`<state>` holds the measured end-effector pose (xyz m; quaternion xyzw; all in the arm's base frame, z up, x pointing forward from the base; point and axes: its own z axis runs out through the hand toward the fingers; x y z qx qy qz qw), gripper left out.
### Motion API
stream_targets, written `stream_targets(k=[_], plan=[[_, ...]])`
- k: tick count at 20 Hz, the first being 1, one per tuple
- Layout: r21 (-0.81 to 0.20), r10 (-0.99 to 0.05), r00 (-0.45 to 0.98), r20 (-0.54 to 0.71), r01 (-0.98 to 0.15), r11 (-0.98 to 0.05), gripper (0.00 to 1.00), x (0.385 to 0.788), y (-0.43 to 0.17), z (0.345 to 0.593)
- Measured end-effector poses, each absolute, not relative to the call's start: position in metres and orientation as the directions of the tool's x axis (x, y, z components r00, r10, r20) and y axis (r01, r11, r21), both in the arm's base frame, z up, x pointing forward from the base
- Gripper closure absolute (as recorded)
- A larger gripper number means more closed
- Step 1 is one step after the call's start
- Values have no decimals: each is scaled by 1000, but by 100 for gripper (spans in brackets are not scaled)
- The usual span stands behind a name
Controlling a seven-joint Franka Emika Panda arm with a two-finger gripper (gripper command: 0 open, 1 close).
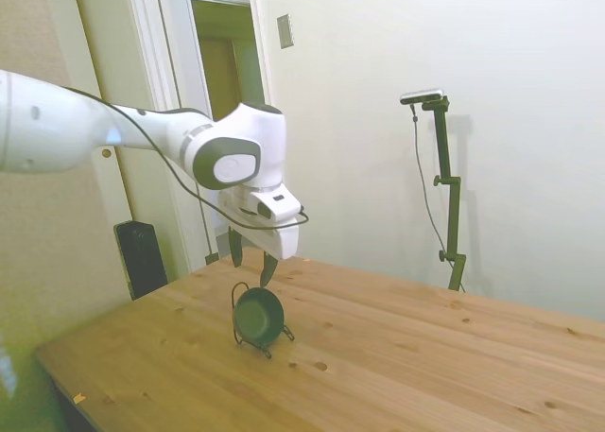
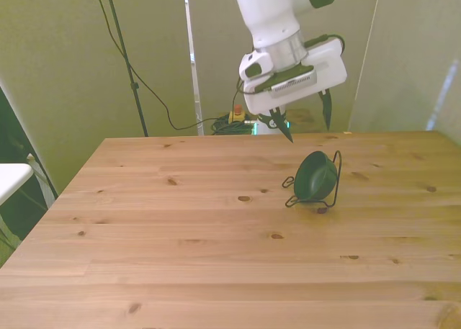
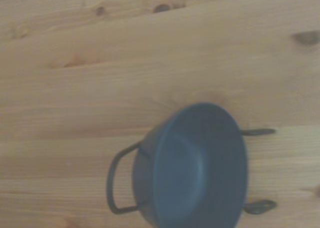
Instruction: Load the bowl
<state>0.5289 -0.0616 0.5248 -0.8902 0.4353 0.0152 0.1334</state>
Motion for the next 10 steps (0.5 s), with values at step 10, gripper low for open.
stream_targets(k=[10], plan=[[-23, -783, 618, 79, -784, -621, 0, 461, -47, 444]])
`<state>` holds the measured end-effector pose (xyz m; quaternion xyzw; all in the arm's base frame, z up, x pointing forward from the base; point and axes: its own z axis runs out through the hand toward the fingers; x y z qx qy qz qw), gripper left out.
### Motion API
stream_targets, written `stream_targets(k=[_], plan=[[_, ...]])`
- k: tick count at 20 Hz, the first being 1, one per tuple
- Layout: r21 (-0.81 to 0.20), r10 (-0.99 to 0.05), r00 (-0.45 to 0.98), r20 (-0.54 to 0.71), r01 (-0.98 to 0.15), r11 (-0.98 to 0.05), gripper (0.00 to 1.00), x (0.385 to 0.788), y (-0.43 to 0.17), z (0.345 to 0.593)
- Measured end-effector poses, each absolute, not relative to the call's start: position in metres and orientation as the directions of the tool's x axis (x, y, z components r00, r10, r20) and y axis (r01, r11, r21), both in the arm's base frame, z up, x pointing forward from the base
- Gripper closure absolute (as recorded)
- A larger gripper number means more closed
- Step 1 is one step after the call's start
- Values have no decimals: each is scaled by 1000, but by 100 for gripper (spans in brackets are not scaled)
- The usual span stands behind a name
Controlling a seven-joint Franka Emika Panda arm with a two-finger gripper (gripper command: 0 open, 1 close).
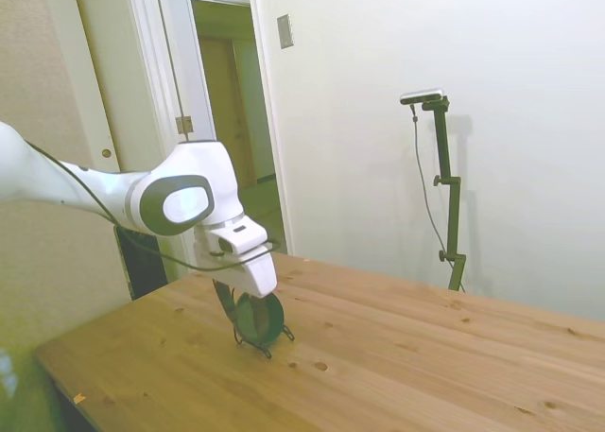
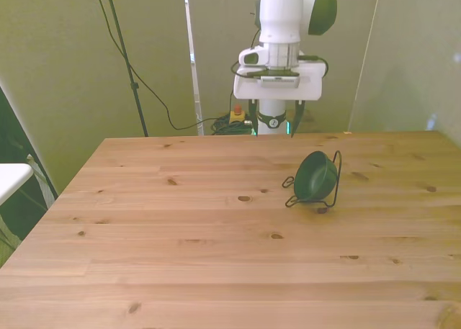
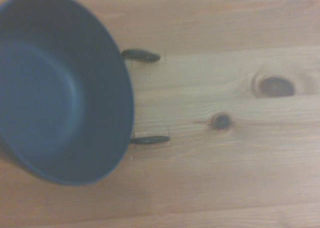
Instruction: Load the bowl
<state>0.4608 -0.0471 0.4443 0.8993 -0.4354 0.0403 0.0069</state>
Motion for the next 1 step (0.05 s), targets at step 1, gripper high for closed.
stream_targets(k=[1], plan=[[-14, -775, 627, 75, -776, -630, 0, 459, -42, 437]])
